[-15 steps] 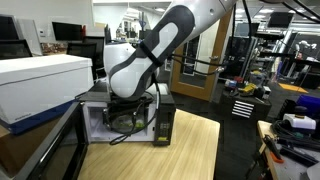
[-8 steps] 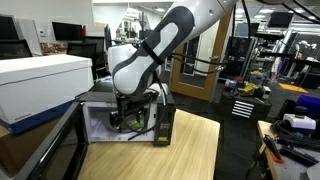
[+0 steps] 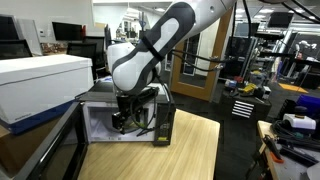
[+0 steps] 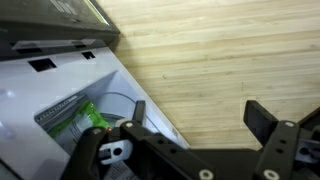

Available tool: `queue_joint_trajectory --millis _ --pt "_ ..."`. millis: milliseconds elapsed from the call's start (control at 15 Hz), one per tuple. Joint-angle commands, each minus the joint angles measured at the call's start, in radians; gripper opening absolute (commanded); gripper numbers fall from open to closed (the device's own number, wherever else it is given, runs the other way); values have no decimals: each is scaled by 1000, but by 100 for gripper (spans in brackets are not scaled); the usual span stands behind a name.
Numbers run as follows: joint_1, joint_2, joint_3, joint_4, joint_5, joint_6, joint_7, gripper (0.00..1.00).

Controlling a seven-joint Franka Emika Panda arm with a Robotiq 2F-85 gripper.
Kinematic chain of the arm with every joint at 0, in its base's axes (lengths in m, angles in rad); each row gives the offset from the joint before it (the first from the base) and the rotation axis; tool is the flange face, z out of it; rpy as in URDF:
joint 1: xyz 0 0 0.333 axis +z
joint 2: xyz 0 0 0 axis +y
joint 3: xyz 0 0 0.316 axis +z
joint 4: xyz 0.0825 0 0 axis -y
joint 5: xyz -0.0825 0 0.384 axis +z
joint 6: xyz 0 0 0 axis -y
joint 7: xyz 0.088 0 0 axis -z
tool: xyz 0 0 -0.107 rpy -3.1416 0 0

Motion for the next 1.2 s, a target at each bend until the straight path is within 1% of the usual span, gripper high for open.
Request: queue_joint_trajectory --millis 0,67,133,333,733,933,1133 --pt "7 1 -8 3 10 -2 -8 100" --pt "7 1 -8 3 10 -2 -8 100" --pt "15 1 -9 2 -13 -21 -37 100" --pt "34 -5 -18 -31 -58 -17 -65 100" --pt "26 -2 -16 -81 -44 -35 -59 100" --pt "35 5 -13 -120 -50 1 -58 100" --pt "49 1 1 -175 -58 88 -76 100"
